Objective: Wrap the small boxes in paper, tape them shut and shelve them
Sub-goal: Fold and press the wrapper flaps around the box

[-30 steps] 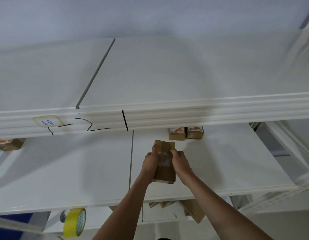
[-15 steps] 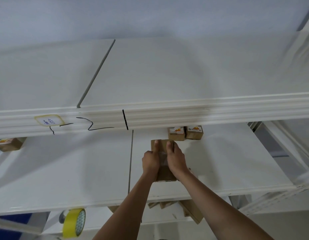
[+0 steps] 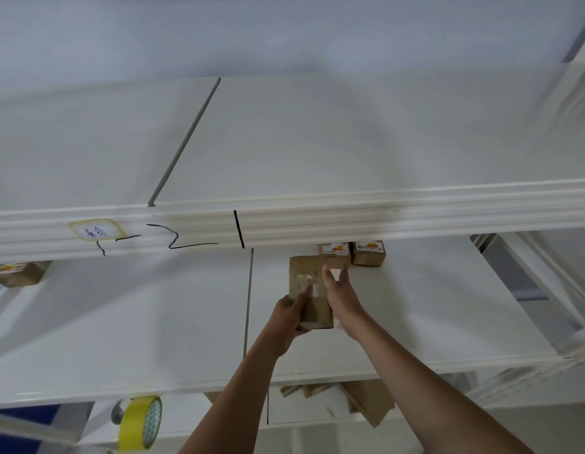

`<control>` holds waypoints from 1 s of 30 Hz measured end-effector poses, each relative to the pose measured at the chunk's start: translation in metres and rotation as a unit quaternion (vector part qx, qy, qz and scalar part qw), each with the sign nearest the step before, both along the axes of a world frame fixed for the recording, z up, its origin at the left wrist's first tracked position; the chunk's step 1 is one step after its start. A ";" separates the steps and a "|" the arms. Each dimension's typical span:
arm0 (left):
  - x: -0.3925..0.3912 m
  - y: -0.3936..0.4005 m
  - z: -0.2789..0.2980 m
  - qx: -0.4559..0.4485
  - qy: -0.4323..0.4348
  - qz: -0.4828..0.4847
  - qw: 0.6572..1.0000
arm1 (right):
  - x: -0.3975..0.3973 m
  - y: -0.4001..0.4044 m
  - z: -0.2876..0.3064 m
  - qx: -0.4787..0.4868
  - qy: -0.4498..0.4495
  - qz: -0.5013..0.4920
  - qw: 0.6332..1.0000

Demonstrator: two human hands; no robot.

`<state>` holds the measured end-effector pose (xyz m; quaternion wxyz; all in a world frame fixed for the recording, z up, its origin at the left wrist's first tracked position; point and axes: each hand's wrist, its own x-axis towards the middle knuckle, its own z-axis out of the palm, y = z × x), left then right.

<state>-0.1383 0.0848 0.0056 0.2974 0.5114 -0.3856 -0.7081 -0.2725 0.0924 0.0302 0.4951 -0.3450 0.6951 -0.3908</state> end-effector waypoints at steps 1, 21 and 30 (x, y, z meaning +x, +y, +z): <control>-0.001 0.000 0.000 -0.010 0.000 0.005 1.000 | 0.001 0.003 -0.001 0.001 0.017 0.024 1.000; 0.024 0.002 -0.008 -0.006 0.045 -0.129 0.991 | -0.015 0.019 -0.015 0.047 -0.086 0.167 0.981; 0.031 0.007 -0.013 0.038 0.070 -0.101 0.992 | -0.007 0.028 -0.012 0.024 -0.052 0.181 0.982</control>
